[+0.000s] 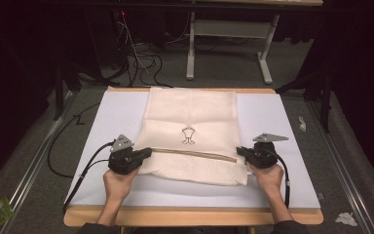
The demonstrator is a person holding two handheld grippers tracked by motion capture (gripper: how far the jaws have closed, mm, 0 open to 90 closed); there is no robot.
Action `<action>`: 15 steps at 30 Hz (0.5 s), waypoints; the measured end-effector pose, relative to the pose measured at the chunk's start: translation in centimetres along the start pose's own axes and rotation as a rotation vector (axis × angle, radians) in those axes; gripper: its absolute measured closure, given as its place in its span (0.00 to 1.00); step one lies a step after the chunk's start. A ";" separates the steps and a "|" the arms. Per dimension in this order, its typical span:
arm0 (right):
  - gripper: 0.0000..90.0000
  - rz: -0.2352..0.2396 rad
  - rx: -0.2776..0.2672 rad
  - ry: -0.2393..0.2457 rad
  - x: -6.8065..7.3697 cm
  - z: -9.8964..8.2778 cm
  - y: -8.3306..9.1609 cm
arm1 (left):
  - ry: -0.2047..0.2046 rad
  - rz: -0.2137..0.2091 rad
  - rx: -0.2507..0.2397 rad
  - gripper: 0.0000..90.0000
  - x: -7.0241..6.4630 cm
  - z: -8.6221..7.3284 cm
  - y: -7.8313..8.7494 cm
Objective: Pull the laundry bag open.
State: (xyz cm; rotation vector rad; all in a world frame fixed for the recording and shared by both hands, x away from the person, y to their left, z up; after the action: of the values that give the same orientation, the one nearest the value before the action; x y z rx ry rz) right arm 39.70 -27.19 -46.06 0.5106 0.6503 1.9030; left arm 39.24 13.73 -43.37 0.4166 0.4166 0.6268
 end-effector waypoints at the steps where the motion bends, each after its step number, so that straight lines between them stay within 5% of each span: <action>1: 0.98 0.000 -0.001 0.000 0.0 0.0 0.0 | 0.003 -0.001 -0.003 0.97 0.0 0.0 0.0; 15: 0.98 -0.001 -0.003 -0.008 -0.1 0.1 0.1 | 0.004 0.005 -0.003 0.97 0.3 0.1 0.5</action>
State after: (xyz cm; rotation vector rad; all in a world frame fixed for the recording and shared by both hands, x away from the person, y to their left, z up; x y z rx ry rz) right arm 39.66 -27.27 -45.93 0.5158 0.6425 1.8994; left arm 39.27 14.24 -43.18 0.4130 0.4189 0.6329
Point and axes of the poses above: each handheld gripper's, and its own axes: y roughly backward along the jaws, z roughly out of its top, x roughly to its left, the point moved 3 cm from there along -y, roughly forward along the jaws, and after that the axes turned 8 degrees about -z, right-handed, at the moved point
